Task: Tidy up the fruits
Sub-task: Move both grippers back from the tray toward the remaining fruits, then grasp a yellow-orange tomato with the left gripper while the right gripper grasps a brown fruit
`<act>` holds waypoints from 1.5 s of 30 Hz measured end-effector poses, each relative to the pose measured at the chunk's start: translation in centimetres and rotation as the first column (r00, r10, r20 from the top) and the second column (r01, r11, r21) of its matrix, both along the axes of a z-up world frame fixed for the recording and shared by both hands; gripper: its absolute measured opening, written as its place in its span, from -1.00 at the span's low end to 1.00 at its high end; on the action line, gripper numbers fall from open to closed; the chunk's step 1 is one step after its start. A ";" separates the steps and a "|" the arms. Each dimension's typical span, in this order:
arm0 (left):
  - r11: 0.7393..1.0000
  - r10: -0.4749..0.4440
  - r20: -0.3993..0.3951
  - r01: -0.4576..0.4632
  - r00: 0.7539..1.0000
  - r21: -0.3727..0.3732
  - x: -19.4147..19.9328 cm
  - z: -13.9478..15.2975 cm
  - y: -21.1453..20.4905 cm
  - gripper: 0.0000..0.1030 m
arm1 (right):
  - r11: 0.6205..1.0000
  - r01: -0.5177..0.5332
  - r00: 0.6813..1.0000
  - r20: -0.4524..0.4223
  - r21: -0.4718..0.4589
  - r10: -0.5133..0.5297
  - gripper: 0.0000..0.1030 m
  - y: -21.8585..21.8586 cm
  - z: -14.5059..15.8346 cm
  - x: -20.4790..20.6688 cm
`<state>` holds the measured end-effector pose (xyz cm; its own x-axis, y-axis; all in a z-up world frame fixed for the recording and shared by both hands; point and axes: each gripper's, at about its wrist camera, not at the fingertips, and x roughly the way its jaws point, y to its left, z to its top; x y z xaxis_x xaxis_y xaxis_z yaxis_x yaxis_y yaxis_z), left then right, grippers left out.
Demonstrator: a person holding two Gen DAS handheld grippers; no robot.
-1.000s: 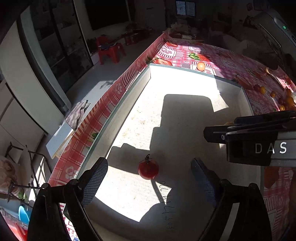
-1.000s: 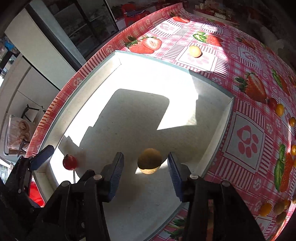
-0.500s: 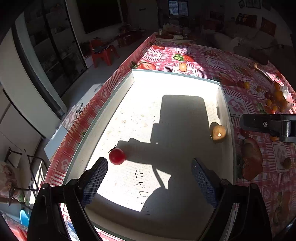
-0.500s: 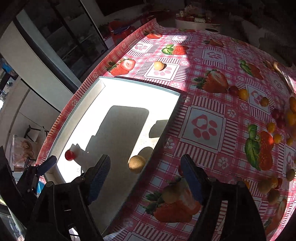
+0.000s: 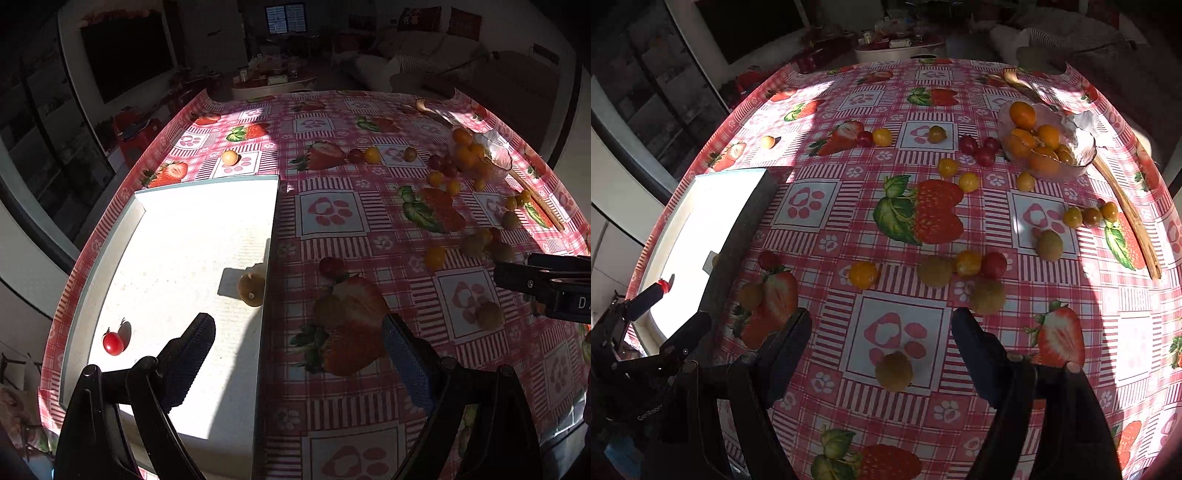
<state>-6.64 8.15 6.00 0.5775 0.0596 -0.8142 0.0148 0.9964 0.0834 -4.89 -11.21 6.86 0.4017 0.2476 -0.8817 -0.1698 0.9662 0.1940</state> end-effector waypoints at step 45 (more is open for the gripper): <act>0.974 -0.140 -0.098 0.120 0.985 -0.192 4.2 -3.5 -6.4 -0.58 | 0.999 0.028 0.999 0.033 0.020 -0.028 -0.40 -5.2 -2.9 0.2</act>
